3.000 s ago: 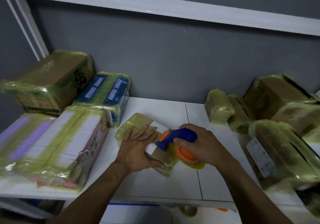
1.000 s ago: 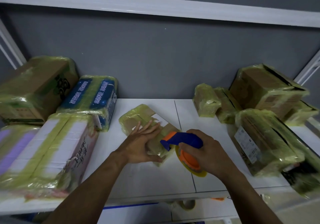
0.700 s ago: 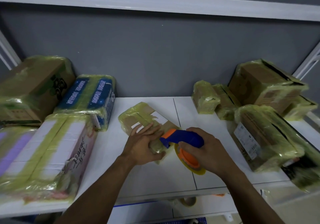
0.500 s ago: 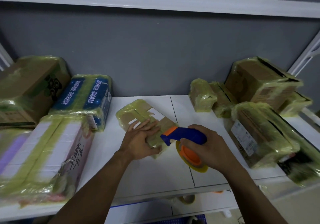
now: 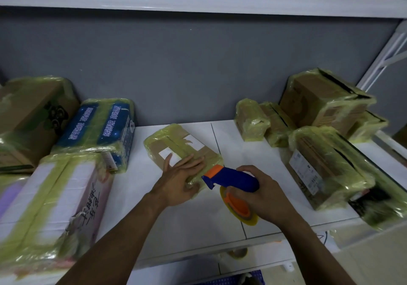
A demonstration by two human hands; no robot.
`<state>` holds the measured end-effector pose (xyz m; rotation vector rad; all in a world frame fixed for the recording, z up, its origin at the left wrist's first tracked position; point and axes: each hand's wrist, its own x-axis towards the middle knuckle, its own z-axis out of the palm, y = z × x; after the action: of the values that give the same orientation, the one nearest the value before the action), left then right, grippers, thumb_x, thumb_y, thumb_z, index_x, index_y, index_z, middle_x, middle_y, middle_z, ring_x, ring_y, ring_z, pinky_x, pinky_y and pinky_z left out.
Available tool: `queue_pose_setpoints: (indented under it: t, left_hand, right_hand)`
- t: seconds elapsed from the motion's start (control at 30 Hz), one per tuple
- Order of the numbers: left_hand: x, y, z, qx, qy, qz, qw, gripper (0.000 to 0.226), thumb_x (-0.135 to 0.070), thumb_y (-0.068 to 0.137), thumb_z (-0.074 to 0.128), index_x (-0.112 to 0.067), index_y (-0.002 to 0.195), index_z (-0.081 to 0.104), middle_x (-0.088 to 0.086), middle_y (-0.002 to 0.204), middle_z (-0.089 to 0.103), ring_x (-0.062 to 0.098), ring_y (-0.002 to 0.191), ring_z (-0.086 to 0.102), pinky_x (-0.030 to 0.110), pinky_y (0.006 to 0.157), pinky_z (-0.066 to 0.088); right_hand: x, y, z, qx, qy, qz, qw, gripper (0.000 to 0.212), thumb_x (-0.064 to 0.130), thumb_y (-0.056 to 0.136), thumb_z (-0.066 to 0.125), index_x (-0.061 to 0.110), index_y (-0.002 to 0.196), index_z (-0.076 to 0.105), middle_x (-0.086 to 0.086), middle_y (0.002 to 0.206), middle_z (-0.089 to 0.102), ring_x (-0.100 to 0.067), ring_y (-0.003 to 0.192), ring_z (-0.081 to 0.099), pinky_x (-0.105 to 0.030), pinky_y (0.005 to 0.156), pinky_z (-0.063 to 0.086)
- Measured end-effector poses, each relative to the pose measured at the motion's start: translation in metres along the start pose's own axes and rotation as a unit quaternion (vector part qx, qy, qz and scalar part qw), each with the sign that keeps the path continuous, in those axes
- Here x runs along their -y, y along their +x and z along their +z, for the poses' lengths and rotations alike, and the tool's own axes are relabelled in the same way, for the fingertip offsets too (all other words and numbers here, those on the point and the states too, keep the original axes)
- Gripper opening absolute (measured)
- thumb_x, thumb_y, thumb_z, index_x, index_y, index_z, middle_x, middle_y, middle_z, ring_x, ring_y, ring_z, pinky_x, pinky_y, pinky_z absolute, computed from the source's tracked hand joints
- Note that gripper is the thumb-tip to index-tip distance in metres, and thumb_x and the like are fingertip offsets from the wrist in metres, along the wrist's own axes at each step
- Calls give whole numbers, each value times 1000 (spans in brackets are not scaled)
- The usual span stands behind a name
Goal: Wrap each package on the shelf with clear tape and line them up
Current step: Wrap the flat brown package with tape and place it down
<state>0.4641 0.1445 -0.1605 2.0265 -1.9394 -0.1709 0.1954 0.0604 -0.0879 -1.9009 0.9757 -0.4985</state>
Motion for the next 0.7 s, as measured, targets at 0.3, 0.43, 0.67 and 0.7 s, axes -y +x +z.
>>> queue_pose_setpoints:
  t: [0.3,0.43,0.67,0.7]
  left_hand:
    - [0,-4,1,-47,-48,16,998,66,-74,96,24,-45,155,30,-33,160,19,-1,153,8,50,120,-9]
    - [-1,-3,-1,-53,-45,9,998,70,-75,96,12,-43,154,33,-29,160,23,3,153,12,50,120,-8]
    - [0,-1,3,-70,-33,8,997,70,-72,98,8,-42,154,36,-29,160,24,3,152,13,47,120,-9]
    - [1,-1,3,-67,-30,6,997,67,-71,99,11,-43,154,35,-30,160,23,2,152,13,47,120,-9]
  right_hand:
    - [3,6,10,21,-13,-20,1000,38,55,67,72,63,103,63,24,91,71,2,84,69,-20,70,60]
    - [5,3,11,6,-2,-28,1000,36,68,70,72,74,101,57,37,99,67,13,92,64,-4,65,51]
    - [7,-9,3,1,13,-21,1000,39,68,70,73,77,103,55,38,102,67,12,94,65,-5,68,52]
    - [6,-11,1,2,10,-19,1000,39,67,70,73,77,103,55,38,102,67,12,94,65,-6,69,52]
